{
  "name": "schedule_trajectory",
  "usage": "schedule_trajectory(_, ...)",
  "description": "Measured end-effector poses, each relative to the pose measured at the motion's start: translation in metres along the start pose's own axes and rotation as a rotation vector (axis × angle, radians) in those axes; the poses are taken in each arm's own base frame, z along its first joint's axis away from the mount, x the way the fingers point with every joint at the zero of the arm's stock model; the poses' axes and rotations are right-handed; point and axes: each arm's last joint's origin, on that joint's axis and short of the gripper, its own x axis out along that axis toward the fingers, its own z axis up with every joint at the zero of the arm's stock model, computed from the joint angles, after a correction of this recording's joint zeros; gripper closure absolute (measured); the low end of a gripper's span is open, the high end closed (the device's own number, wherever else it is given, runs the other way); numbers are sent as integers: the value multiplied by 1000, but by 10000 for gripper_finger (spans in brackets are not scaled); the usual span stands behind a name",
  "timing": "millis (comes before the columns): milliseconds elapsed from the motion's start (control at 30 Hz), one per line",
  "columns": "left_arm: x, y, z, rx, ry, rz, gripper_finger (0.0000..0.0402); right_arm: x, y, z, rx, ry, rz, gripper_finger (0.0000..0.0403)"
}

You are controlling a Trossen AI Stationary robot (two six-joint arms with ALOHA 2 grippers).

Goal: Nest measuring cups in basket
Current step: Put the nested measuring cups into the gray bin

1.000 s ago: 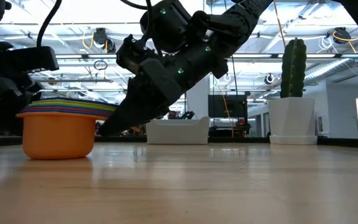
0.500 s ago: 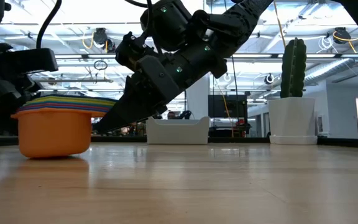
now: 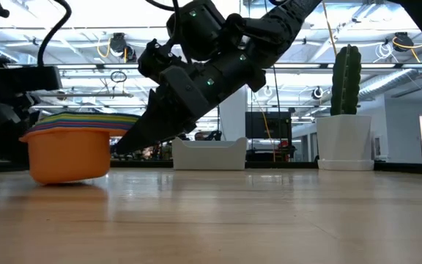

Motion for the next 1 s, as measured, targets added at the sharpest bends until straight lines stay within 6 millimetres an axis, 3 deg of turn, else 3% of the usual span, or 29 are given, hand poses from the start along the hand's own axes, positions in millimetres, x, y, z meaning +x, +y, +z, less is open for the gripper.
schedule_trajectory(467, -33, 17, -2, -96, -159, -24, 165, -8, -18, 2, 5, 2, -34, 269)
schedule_trajectory(767, -36, 16, -3, -102, -201, -18, 165, -30, -33, 12, 3, 25, -66, 269)
schedule_trajectory(1000, -28, 20, -10, -149, -223, 5, 165, -33, -40, 8, 31, 62, -77, 269)
